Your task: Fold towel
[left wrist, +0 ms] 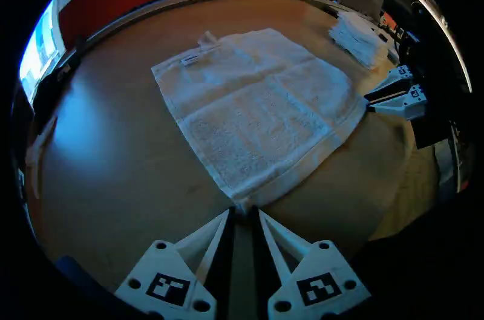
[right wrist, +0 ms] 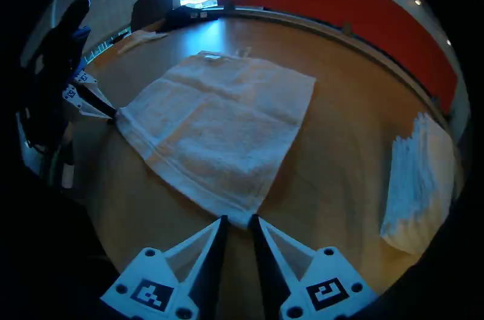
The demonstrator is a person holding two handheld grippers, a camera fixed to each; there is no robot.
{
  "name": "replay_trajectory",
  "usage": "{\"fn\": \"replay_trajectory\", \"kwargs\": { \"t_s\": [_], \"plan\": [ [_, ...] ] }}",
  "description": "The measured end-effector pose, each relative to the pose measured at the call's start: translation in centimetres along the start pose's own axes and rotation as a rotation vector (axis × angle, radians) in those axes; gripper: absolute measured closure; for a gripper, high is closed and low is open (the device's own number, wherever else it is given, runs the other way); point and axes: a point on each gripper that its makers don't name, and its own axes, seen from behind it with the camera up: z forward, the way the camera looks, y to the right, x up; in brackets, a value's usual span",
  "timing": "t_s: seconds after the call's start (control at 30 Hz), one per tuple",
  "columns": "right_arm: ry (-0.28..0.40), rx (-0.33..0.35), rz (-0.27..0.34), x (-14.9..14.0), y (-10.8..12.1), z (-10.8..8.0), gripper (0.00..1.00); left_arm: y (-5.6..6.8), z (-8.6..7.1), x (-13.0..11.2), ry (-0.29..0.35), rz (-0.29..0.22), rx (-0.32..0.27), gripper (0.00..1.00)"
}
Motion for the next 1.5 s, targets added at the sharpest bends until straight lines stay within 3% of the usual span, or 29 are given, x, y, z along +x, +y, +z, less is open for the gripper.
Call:
{"fn": "replay_trajectory", "kwargs": {
  "t_s": [0.1, 0.37, 0.8, 1.2, 1.37, 1.5],
  "plan": [
    [0.001, 0.002, -0.005, 0.1, -0.3, 0.1, 0.76, -0.3, 0.0, 0.0, -0.001, -0.006, 0.01, 0.91],
    [0.004, 0.028, -0.004, 0.3, -1.1, 0.2, 0.88, -0.2, -0.1, 0.1, 0.0, -0.002, -0.001, 0.94],
    [0.037, 0.033, -0.013, 1.5, -1.9, -0.3, 0.9, -0.4, -0.3, 0.3, -0.007, -0.008, -0.009, 0.98],
    [0.095, 0.045, -0.004, 4.3, -2.5, -1.3, 0.9, -2.9, -2.0, 1.6, 0.027, -0.072, 0.019, 0.99],
    [0.12, 0.051, 0.0, 5.5, -3.1, -1.5, 0.9, -3.9, -2.5, 1.9, 0.036, -0.075, 0.033, 0.99],
    [0.131, 0.051, 0.001, 6.0, -3.3, -1.7, 0.9, -4.1, -3.0, 2.2, 0.045, -0.076, 0.034, 0.99]
  ]
}}
